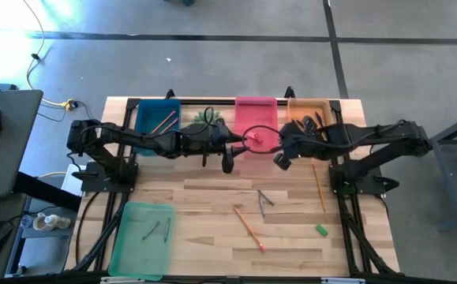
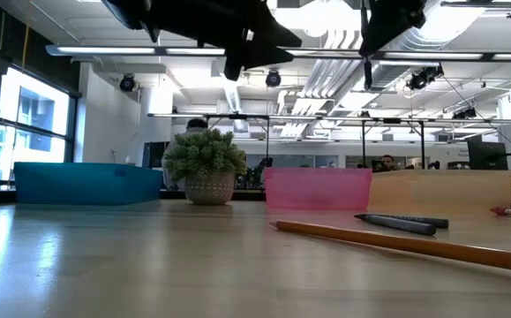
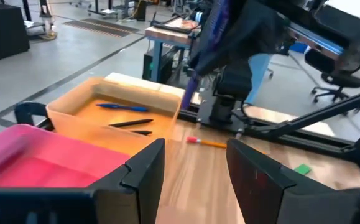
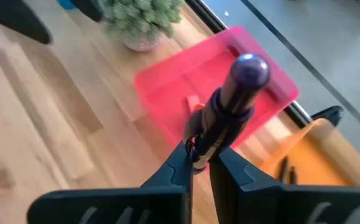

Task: Sort crayons/erasers/pens/pencils in bins
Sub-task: Put the purple pen into the orange bin

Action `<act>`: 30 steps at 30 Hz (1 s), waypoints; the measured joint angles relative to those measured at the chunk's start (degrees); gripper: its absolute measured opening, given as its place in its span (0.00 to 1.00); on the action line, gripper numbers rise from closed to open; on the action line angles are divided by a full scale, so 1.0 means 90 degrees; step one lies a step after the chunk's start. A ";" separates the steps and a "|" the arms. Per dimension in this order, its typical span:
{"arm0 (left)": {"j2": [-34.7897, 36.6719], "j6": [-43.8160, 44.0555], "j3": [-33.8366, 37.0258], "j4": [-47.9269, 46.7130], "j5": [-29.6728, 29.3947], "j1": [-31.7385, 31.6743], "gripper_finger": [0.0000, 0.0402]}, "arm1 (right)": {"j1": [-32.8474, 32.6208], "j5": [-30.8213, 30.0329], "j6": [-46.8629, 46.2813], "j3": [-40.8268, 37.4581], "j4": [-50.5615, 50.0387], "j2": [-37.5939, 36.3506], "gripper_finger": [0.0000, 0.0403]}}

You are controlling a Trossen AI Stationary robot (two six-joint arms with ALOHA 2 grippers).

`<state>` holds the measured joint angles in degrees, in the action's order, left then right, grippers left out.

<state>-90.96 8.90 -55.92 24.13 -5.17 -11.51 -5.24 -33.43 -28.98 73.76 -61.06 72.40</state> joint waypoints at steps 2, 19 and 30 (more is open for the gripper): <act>0.0000 -0.0083 0.0000 -0.0066 0.0000 -0.0038 0.40 | 0.0289 0.0131 0.0317 0.0000 -0.0002 0.0000 0.03; 0.0000 -0.0632 0.0000 -0.0115 -0.0586 -0.0094 0.40 | 0.2998 0.0382 0.0780 -0.0569 -0.0344 -0.0002 0.03; 0.0000 -0.0745 0.0000 -0.0113 -0.0856 -0.0094 0.40 | 0.4554 0.1784 0.1094 -0.1679 0.0296 0.0002 0.03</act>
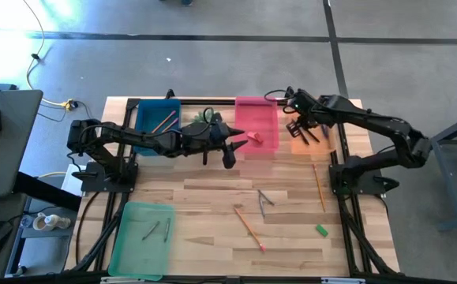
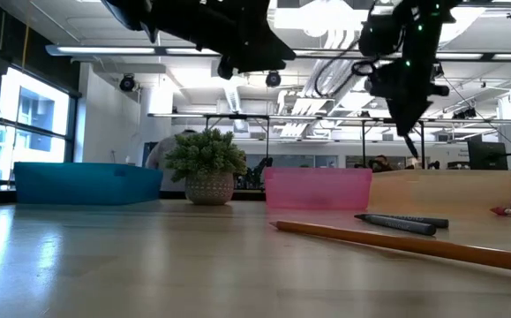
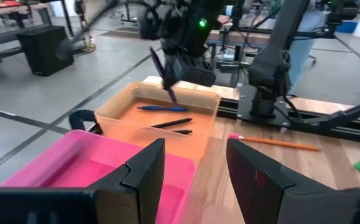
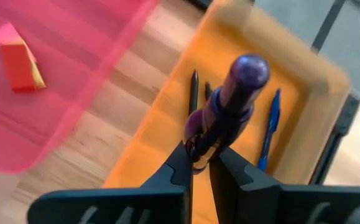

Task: Sort crayons/erasers/pens/pencils in bins
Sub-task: Put the purple pen into the orange bin

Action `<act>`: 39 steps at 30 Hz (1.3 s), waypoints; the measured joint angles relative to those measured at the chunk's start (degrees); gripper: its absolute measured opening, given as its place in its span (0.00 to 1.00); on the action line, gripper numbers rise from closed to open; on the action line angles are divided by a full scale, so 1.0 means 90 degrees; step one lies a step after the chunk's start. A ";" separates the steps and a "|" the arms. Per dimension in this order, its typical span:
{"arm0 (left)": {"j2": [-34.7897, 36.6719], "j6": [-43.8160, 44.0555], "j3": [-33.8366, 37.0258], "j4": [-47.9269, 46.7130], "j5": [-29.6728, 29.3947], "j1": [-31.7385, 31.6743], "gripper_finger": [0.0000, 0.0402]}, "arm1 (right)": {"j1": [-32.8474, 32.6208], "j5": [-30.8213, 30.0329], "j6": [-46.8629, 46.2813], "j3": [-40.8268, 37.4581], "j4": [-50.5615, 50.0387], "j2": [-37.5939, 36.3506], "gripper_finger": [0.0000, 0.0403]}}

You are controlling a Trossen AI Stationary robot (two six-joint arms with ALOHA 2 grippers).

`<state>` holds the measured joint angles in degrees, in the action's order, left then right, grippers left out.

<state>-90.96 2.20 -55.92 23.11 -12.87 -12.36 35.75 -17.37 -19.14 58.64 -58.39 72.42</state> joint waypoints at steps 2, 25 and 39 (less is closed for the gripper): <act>0.0000 0.0002 0.0000 0.0000 -0.0145 0.0000 0.40 | 0.0250 0.0261 0.0024 -0.0180 0.0112 0.0000 0.03; 0.0000 0.0238 0.0000 0.0005 -0.1264 0.0000 0.40 | 0.2003 0.1590 0.1214 -0.1000 0.0481 0.0292 0.03; 0.0000 0.0236 0.0000 0.0005 -0.1383 0.0000 0.40 | 0.2042 0.1577 0.1680 -0.1000 0.0744 0.1200 0.10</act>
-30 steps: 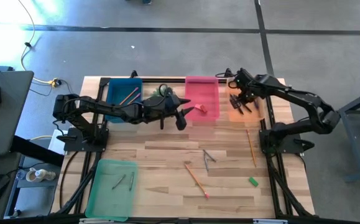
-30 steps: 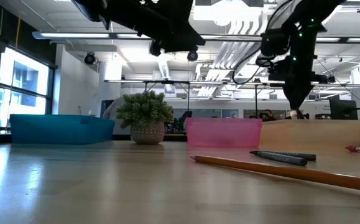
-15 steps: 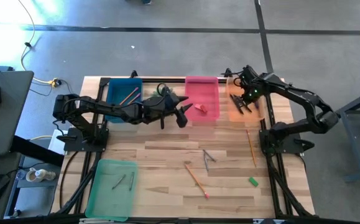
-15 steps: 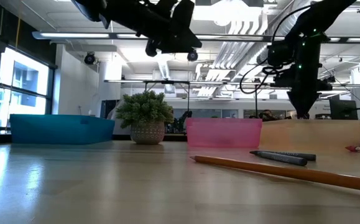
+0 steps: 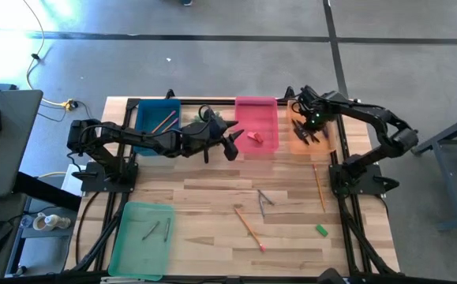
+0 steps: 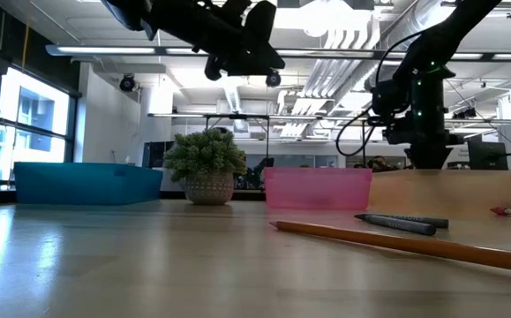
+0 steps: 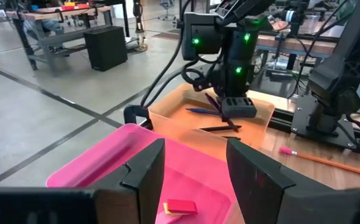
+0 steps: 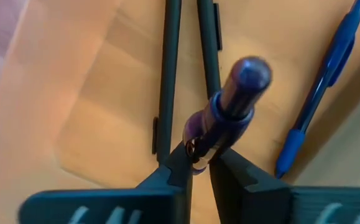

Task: Sort crayons/erasers/pens/pencils in bins
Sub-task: Put the purple pen into the orange bin, then put the orange pencil into the blue bin

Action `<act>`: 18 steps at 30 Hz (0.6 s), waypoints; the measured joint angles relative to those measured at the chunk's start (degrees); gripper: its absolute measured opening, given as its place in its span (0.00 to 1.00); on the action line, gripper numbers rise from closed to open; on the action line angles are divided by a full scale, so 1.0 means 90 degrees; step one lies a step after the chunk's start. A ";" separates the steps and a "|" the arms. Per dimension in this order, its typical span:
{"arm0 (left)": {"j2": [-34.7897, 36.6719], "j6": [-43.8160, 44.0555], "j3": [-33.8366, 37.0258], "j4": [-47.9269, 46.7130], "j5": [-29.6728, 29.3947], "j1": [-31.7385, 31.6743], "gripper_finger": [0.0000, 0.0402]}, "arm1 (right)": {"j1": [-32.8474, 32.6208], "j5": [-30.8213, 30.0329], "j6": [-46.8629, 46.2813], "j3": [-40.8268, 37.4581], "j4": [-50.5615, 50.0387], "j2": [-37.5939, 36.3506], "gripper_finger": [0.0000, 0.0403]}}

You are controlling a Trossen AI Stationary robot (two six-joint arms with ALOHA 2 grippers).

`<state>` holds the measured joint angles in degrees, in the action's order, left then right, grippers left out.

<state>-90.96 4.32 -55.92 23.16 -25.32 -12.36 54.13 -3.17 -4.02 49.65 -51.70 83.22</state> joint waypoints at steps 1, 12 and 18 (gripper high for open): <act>0.0000 0.0000 0.0000 0.0000 0.0000 0.0000 0.40 | 0.0000 -0.0004 0.0040 0.0000 0.0032 -0.0001 0.12; 0.0000 -0.0002 0.0000 -0.0029 -0.0022 0.0000 0.40 | 0.0000 -0.0091 0.0167 0.0390 -0.0171 -0.0002 0.30; 0.0001 -0.0090 0.0000 -0.0030 -0.0462 0.0000 0.40 | 0.0000 -0.0066 0.0196 0.0607 -0.0648 -0.0105 0.30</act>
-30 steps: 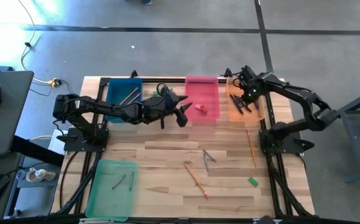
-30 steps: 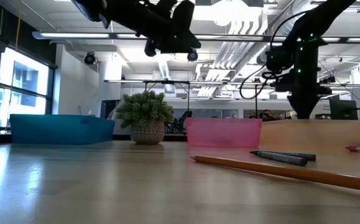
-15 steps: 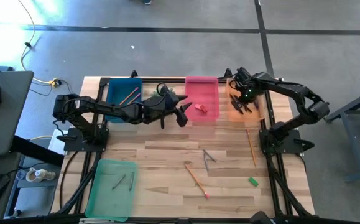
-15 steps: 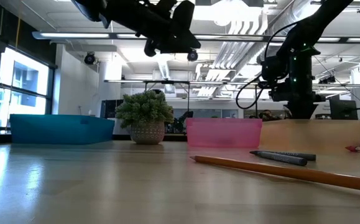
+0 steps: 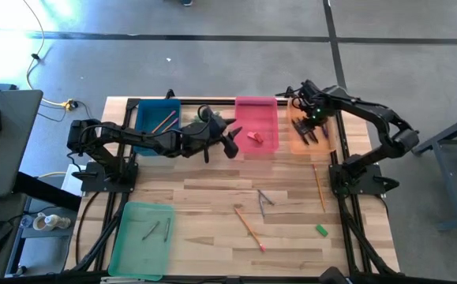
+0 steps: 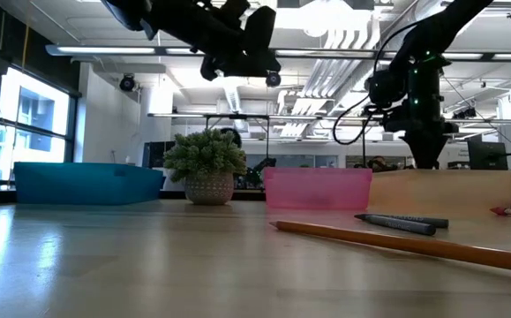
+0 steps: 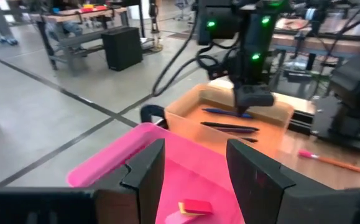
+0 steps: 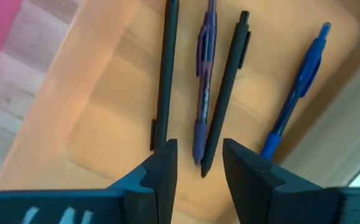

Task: Sort crayons/erasers/pens/pencils in bins
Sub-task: Put the orange pencil into the blue bin

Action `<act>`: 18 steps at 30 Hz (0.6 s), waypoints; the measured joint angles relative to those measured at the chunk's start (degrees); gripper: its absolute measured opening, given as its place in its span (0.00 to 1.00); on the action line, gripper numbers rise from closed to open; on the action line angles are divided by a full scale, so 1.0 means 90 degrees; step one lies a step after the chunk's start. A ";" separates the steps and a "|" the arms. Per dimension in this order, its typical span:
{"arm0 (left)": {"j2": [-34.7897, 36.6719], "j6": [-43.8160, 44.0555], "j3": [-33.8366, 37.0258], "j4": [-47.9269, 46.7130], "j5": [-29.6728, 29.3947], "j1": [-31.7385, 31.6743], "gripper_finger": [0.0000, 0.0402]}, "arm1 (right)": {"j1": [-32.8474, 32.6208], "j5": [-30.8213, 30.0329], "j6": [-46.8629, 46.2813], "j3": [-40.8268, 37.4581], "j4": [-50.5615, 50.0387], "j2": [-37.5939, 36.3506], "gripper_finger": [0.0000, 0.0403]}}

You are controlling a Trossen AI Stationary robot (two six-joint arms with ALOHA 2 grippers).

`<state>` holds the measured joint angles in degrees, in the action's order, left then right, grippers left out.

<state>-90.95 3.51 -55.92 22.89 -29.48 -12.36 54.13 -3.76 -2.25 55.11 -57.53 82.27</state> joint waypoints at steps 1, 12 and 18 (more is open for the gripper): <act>0.0019 -0.0092 -0.0002 -0.0026 -0.0022 -0.0001 0.40 | 0.0000 0.0054 0.0027 0.0000 -0.0053 -0.0067 0.30; 0.0145 -0.0962 -0.0670 -0.0702 -0.0038 -0.0055 0.39 | -0.0042 0.0956 -0.0663 0.0000 -0.0225 -0.1373 0.30; 0.0145 -0.1248 -0.1330 -0.1792 -0.0017 -0.0129 0.39 | -0.0554 0.0975 -0.1582 0.0000 -0.0610 -0.1876 0.30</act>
<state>-89.65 -7.72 -67.89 6.75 -29.64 -13.52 49.14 5.02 -16.49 55.11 -63.02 65.39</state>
